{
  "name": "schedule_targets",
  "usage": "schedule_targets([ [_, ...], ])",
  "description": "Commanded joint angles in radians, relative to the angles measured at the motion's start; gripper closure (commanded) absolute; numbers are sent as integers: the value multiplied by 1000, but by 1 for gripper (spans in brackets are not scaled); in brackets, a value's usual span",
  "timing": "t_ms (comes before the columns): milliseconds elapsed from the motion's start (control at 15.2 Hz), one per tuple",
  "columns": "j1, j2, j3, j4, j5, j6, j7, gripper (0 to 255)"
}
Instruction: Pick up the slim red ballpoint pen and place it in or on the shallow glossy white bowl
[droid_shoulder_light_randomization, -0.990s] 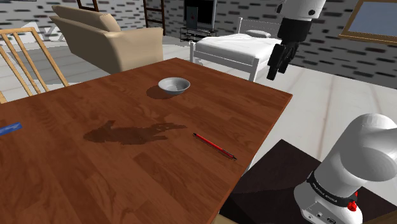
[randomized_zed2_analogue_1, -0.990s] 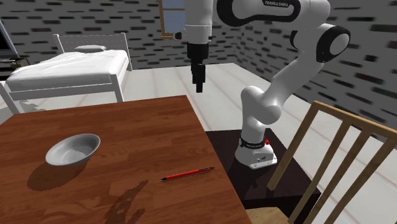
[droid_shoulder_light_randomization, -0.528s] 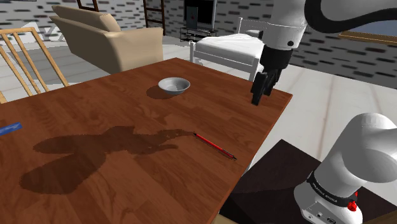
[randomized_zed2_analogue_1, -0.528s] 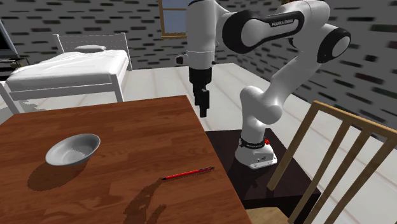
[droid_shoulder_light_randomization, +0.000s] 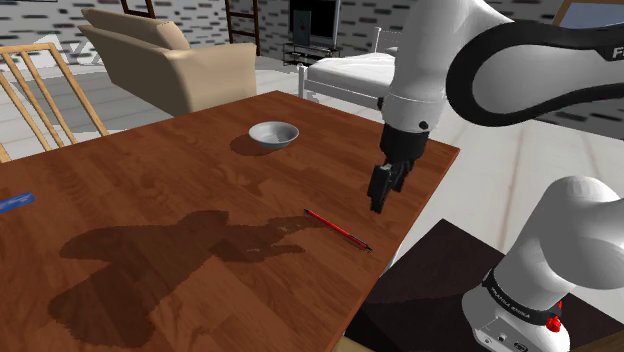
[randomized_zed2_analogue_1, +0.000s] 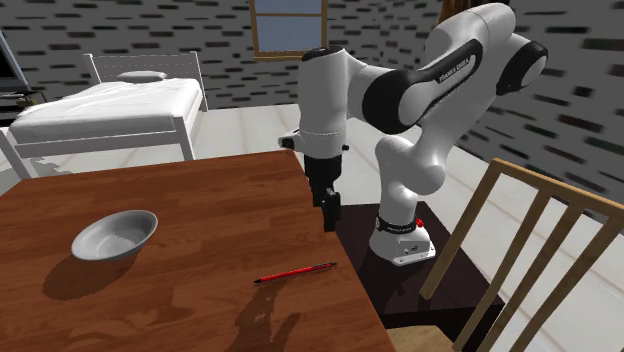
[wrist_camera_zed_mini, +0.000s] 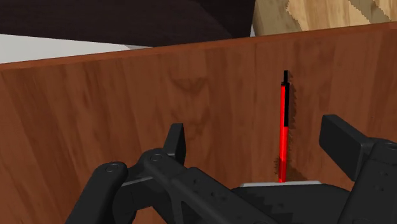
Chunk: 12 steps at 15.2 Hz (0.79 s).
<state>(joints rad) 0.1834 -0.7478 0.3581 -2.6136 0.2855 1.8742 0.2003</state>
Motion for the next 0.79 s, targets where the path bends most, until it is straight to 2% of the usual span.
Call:
schedule_targets([
  [0, 20, 34, 45, -17, 32, 53, 28, 0],
  [198, 42, 103, 110, -31, 70, 135, 65, 0],
  [726, 49, 164, 153, -100, 98, 266, 67, 0],
])
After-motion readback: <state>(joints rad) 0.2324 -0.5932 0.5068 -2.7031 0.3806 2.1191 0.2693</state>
